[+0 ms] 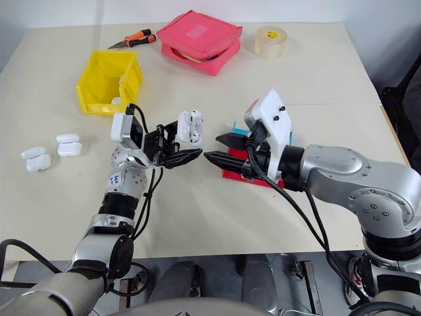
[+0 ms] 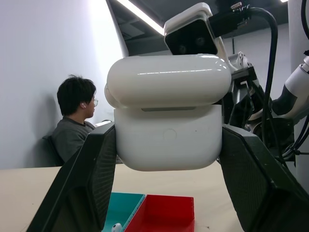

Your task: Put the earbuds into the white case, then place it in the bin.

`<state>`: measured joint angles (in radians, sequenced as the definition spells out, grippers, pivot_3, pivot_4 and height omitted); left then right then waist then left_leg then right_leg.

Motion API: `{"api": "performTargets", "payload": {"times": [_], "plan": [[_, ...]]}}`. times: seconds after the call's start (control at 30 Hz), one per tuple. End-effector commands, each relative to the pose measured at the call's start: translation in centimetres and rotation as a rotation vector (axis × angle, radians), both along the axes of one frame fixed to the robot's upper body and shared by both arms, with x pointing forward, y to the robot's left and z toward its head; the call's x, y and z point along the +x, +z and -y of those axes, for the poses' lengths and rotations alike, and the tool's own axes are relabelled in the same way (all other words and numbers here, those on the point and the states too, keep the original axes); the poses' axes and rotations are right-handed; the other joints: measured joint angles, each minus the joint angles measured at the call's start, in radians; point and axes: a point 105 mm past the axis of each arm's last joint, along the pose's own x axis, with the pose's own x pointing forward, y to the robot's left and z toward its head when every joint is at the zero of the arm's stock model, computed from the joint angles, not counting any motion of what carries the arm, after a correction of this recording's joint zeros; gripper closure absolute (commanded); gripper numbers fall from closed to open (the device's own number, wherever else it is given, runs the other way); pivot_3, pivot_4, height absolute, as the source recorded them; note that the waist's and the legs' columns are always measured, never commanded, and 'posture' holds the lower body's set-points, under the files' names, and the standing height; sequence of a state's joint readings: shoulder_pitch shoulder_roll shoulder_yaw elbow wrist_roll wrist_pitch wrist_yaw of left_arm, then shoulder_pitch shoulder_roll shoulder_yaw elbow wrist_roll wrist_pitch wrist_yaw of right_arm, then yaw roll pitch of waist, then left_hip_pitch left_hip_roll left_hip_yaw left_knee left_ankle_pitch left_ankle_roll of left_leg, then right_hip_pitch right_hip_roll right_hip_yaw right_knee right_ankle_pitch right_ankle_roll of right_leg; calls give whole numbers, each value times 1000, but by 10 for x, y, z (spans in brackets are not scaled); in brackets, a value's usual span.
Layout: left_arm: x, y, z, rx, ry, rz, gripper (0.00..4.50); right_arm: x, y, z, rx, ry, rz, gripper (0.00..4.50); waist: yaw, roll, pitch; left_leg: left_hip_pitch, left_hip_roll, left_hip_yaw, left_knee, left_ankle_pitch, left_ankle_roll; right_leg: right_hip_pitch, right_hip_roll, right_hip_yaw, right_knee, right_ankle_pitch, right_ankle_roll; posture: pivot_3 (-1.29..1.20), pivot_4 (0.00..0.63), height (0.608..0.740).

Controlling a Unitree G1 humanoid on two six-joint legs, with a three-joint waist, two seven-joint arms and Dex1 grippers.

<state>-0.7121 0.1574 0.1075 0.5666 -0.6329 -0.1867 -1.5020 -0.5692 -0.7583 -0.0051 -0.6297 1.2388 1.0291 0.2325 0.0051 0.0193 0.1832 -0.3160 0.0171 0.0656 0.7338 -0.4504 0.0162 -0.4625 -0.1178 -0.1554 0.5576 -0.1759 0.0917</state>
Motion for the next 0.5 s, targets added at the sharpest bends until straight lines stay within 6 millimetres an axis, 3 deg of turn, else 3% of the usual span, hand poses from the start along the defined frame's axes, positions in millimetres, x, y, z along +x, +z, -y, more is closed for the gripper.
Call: {"api": "performTargets", "payload": {"times": [0.03, 0.23, 0.5], "plan": [[-12, 5, -1, 7, -95, 83, 1711, 2, 3, 11, -45, -44, 42, 2192, 1, 0, 0, 0, 0, 0, 0, 0, 0, 0, 0, 0, 0, 0, 0, 0, 150, 740], [-18, 5, -1, 16, -135, 72, 1711, 21, -11, 41, -160, -170, 44, 2192, 1, 0, 0, 0, 0, 0, 0, 0, 0, 0, 0, 0, 0, 0, 0, 0, 150, 740], [-26, 2, 1, 35, -179, 59, 1711, 38, -5, 47, -164, -219, 101, 2192, -1, 0, 0, 0, 0, 0, 0, 0, 0, 0, 0, 0, 0, 0, 0, 0, 150, 740]]}}
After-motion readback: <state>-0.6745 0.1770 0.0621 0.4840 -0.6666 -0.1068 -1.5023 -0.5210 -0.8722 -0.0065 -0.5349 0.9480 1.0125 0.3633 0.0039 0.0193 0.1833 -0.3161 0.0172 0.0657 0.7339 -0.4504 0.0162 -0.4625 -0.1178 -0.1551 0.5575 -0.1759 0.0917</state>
